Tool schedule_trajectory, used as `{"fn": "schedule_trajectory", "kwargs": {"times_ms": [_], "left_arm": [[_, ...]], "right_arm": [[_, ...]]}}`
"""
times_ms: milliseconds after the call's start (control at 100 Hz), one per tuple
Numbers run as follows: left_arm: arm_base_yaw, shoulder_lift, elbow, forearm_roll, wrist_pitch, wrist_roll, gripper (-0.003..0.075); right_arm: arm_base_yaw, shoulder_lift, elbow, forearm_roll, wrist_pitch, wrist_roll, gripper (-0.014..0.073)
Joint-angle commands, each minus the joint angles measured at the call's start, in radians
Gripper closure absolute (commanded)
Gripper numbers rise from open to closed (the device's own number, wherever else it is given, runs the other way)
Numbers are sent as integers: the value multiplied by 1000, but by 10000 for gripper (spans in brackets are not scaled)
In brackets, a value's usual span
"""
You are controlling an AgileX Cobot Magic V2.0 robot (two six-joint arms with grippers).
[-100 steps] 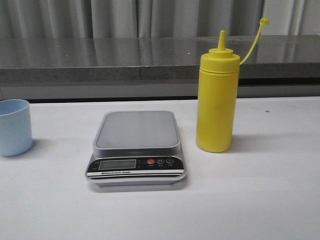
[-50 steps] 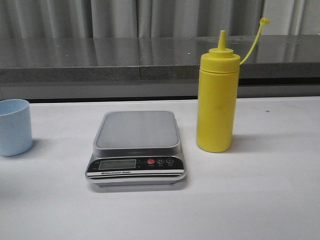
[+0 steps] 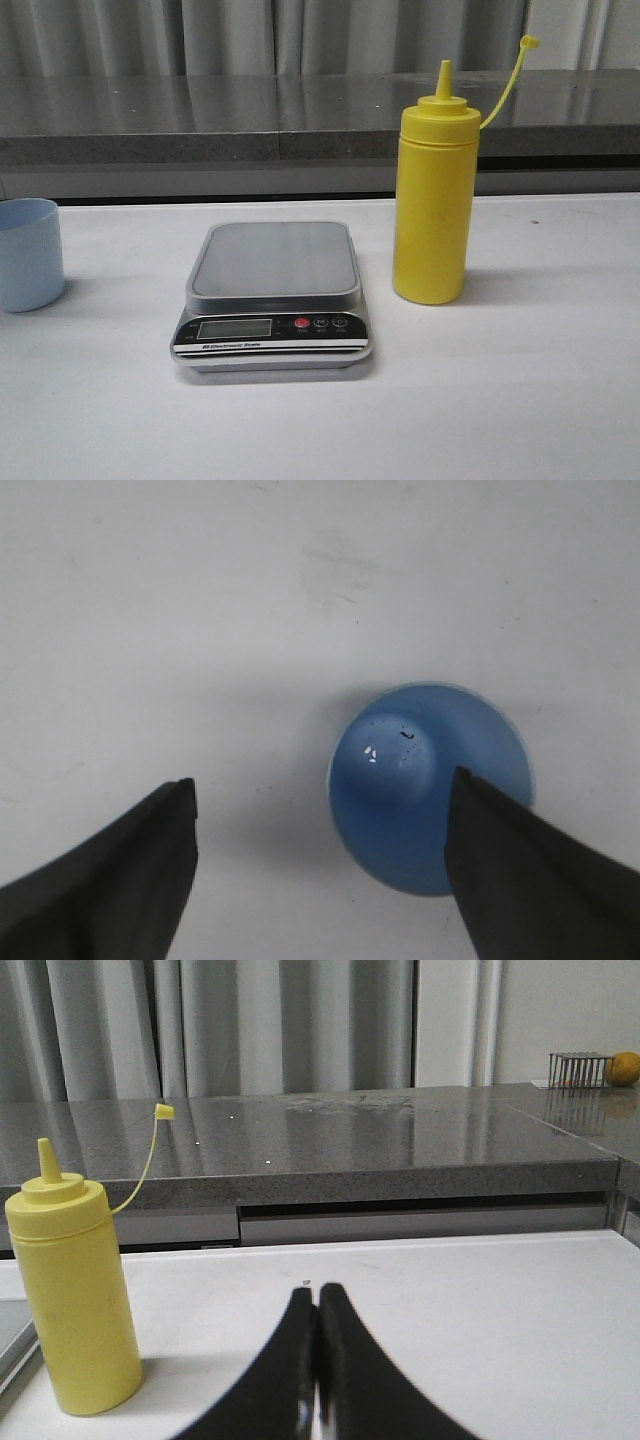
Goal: Pour seasoning into cup on scale with both arms
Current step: 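Lift the blue cup with the left gripper and carry it over the scale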
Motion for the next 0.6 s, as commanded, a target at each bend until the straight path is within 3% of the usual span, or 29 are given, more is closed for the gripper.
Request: {"fn": "schedule_trajectory", "kwargs": {"times_ms": [0,370,470,590], "left_arm": [[4,8,-50,-16,-13,1,218],[4,140,-54,-16,-4,1,245],[4,146,-54,-16,3,1,369],[4,146,-54,-34,-5,1,598]], "right_arm": [[-6,-15,-4,0,-81,0,661],[-6,-15,-4,0,-81,0,661],[-6,-15,-4,0,-81,0,661],[-6,-15,-4,0,-81,0,661]]}}
